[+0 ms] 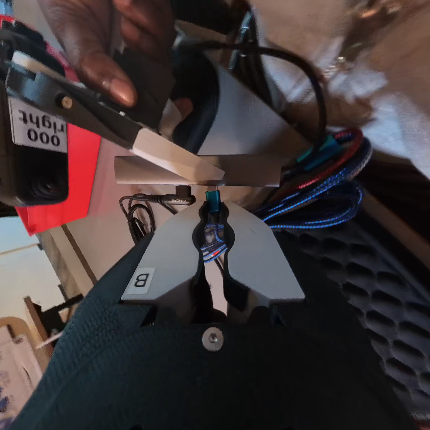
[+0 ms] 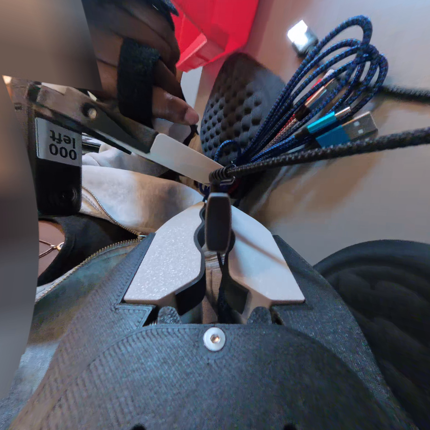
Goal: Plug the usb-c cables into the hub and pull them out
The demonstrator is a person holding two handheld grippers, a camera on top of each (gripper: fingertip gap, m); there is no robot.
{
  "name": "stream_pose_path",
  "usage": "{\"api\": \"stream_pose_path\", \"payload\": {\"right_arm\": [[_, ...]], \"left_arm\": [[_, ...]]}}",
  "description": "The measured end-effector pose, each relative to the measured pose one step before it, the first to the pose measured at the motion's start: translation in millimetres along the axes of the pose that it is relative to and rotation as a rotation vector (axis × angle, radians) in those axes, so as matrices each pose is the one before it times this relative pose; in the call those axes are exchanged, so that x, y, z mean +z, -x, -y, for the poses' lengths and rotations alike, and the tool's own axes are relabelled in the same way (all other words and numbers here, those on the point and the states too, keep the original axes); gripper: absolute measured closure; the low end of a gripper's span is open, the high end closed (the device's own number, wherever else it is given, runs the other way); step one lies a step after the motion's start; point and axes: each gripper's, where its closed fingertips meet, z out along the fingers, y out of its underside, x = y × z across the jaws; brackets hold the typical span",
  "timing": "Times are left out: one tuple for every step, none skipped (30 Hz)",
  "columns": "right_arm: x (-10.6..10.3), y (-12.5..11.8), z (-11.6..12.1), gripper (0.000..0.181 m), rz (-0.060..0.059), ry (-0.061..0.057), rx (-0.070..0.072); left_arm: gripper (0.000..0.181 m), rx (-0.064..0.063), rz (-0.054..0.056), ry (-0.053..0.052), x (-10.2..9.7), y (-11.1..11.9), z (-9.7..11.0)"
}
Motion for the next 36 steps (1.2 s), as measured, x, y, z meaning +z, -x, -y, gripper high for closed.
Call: {"api": "stream_pose_path", "payload": {"right_arm": [[-4.81, -1.19, 7.46, 0.172, -0.0179, -0.0208, -0.0141], [-5.38, -0.32, 8.65, 0.172, -0.0094, -0.0271, -0.0111], [-5.27, -0.1, 7.7, 0.172, -0.0023, -0.0188, -0.0015], [-3.98, -0.52, 4.65, 0.171, -0.0015, -0.0009, 0.0078], [-3.13, -1.73, 3.82, 0.171, -0.0109, -0.0055, 0.0029], [-2.85, -2.65, 3.93, 0.171, -0.0176, -0.0144, -0.0032], [-1.84, -2.34, 0.73, 0.171, -0.0108, 0.0041, 0.0062], [-1.25, -1.61, 0.2, 0.171, -0.0044, 0.0, 0.0051], [-1.21, -1.92, 1.85, 0.171, -0.0089, -0.0221, -0.0058], [-0.75, -1.91, 0.83, 0.171, -0.0073, -0.0177, 0.0024], [-0.66, -1.82, 1.74, 0.171, -0.0039, -0.0273, 0.0118], [-0.9, -1.39, 3.27, 0.171, -0.0009, -0.0442, 0.0091], [-1.31, -1.5, 3.0, 0.172, -0.0013, -0.0483, 0.0055], [-1.32, -0.92, 1.54, 0.169, 0.0025, -0.0483, 0.0017], [-1.01, -0.27, -1.08, 0.165, 0.009, -0.0426, 0.0034], [-0.68, -1.03, -4.91, 0.159, 0.0076, -0.0221, 0.0152], [-0.61, -2.2, -6.8, 0.154, 0.0056, -0.0053, 0.0263], [-0.65, -2.22, -6.01, 0.155, 0.0078, -0.0043, 0.0273], [-0.82, -0.81, -1.43, 0.162, 0.0136, -0.019, 0.0184], [-0.95, 0.11, 3.97, 0.165, 0.0085, -0.0332, 0.0027], [-0.06, 0.0, 3.53, 0.171, -0.0058, -0.0124, -0.0117], [0.87, -1.22, 0.13, 0.171, -0.0192, 0.0158, -0.0242], [0.55, -1.95, -1.5, 0.171, -0.0254, 0.0254, -0.0308], [-0.04, -0.68, -1.34, 0.171, -0.0154, 0.0239, -0.0252], [-0.48, 1.15, -0.39, 0.171, 0.0014, 0.0173, -0.0049], [-0.57, 2.15, -0.75, 0.172, 0.018, 0.0246, 0.0127], [-0.5, 2.41, -1.55, 0.172, 0.0234, 0.033, 0.0139], [-0.09, 1.55, -1.96, 0.172, 0.0144, 0.0342, 0.0015], [0.09, 0.31, -1.62, 0.172, -0.0005, 0.0353, -0.0065], [0.08, 0.4, 0.27, 0.172, -0.0066, 0.0231, -0.0127], [0.28, -0.09, 1.01, 0.172, -0.0131, 0.018, -0.0213], [0.8, -1.04, 0.62, 0.172, -0.0191, 0.0196, -0.0238], [1.28, -1.51, -0.21, 0.172, -0.0135, 0.0222, -0.0156], [1.8, -0.56, -0.87, 0.172, 0.0021, 0.0232, -0.0034], [2.01, 0.27, -0.8, 0.172, 0.0136, 0.017, 0.0031], [1.93, -0.51, 0.39, 0.172, 0.0099, 0.0054, 0.0043]], "left_arm": [[0.171, -0.0518, 0.0188, -0.0038, 0.7, 6.02, -3.99], [0.171, -0.0566, 0.0333, 0.0007, -0.03, 7.95, -4.59], [0.171, -0.0646, 0.0391, -0.0091, -0.37, 8.61, -2.5], [0.171, -0.0522, 0.0339, -0.016, 0.52, 6.07, -0.92], [0.171, -0.0411, 0.0302, -0.0156, 1.96, 3.13, -0.28], [0.171, -0.0461, 0.0413, -0.0012, 2.82, 3.19, -1.7], [0.171, -0.0533, 0.0317, -0.007, 3.0, 0.83, -0.08], [0.171, -0.0545, 0.0231, -0.0077, 2.56, -0.93, 0.65], [0.171, -0.0594, 0.042, 0.0067, 2.06, 1.66, -0.71], [0.17, -0.0644, 0.0327, 0.013, 1.81, -0.01, -0.43], [0.171, -0.0501, 0.0264, 0.0166, 1.6, -1.16, -0.52], [0.17, -0.0462, 0.0366, 0.0126, 1.34, 0.4, -0.58], [0.171, -0.0488, 0.02, 0.0089, 0.89, -1.45, -0.58], [0.171, -0.0569, 0.0156, 0.0073, 0.71, -2.01, -0.96], [0.17, -0.0562, 0.0178, -0.0056, 0.41, -1.73, -0.24], [0.17, -0.0555, 0.0193, -0.0095, 0.53, -0.9, -0.89], [0.17, -0.0485, 0.0271, -0.0047, 0.71, 1.0, -2.12], [0.17, -0.0035, 0.0391, -0.0007, -0.2, 3.29, -1.58], [0.171, 0.0149, 0.0178, -0.0036, -0.7, 0.83, 1.18], [0.17, 0.0286, -0.0258, -0.0101, -0.11, -5.14, 3.02], [0.17, 0.0072, -0.0154, -0.0011, 0.97, -3.3, 1.84], [0.171, 0.0112, -0.0049, 0.0104, 1.51, -1.14, -0.37], [0.171, 0.018, -0.009, 0.0127, 1.06, -0.81, -2.14], [0.17, 0.0074, -0.0125, -0.0021, 0.39, -1.07, -0.55], [0.171, 0.0047, -0.0078, -0.0082, -0.35, -0.44, 0.78], [0.171, 0.0306, -0.001, -0.0134, -0.97, 0.14, 1.59], [0.171, 0.0526, -0.0042, -0.0181, -1.6, -0.36, 1.76], [0.171, 0.0397, -0.0102, -0.0141, -1.44, -0.34, 1.29], [0.171, 0.0008, -0.0281, -0.0035, -0.64, -1.34, 0.39], [0.171, -0.012, -0.0264, 0.0002, -0.29, -0.62, -0.07], [0.171, -0.0062, -0.0097, 0.0044, 0.01, 1.35, -0.08], [0.171, 0.0179, -0.0059, 0.0192, 0.66, 0.69, -1.57], [0.171, 0.0358, 0.001, 0.0228, 0.83, 0.58, -2.04], [0.171, 0.0507, 0.0, 0.0174, 0.43, 0.13, -2.11], [0.171, 0.0506, -0.0026, 0.003, -0.61, 0.61, -1.05], [0.171, 0.0154, -0.0149, -0.001, -0.42, 0.48, -1.21]]}}
